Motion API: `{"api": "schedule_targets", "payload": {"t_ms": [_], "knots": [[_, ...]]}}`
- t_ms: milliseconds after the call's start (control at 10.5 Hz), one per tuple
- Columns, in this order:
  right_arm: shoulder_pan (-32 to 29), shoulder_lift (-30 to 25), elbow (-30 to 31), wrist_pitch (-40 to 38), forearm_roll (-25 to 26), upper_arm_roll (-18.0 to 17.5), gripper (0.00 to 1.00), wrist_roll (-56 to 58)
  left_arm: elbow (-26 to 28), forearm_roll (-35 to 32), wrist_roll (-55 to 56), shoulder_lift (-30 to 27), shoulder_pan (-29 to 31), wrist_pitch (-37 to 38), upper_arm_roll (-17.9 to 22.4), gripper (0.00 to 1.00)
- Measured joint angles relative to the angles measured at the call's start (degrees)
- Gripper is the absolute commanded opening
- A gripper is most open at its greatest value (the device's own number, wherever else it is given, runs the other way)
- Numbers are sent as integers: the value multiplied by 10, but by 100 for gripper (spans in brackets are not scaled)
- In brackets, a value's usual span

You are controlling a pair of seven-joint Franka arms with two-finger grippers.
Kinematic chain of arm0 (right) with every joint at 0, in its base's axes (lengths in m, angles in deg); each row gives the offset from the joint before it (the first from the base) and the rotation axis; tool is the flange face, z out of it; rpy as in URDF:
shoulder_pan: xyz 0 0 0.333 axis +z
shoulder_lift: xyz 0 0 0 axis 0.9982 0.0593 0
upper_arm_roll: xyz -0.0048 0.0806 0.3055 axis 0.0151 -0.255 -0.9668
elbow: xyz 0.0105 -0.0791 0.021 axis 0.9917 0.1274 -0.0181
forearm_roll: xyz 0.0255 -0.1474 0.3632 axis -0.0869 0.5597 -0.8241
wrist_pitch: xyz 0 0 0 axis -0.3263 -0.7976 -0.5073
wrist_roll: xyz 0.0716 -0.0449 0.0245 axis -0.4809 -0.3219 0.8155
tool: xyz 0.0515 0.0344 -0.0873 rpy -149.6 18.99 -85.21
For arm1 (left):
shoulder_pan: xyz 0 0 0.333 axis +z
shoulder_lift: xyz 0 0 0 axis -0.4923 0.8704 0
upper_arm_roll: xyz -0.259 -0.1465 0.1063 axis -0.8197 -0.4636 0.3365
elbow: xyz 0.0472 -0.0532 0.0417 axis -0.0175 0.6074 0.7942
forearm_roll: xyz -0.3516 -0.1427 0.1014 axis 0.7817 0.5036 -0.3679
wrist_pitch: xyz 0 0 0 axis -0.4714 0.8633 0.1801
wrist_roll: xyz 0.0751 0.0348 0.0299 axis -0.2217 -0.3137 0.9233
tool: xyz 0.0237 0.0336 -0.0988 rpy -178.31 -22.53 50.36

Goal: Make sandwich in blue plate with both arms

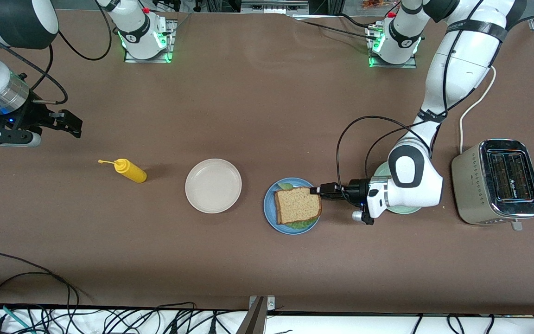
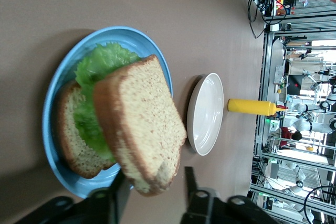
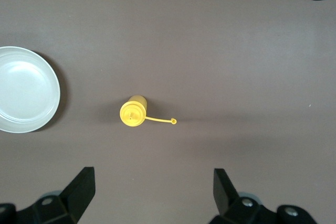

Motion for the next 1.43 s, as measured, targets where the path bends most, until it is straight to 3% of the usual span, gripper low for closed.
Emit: {"api": "schedule_targets", "payload": {"t_ms": [95, 285, 1141, 1426], "knots": [[0, 0, 0, 0, 0, -1, 100, -1, 0, 0, 0, 1, 0, 0, 1, 65], [0, 0, 0, 1, 0, -2, 100, -3, 0, 0, -4, 3, 1, 0, 2, 100], [0, 2, 0, 1, 0, -2, 100, -7, 7, 0, -64, 14, 14, 0, 13, 100], [0, 3, 0, 1, 0, -2, 100, -7, 19, -12, -66, -11, 24, 1, 29, 100]]}}
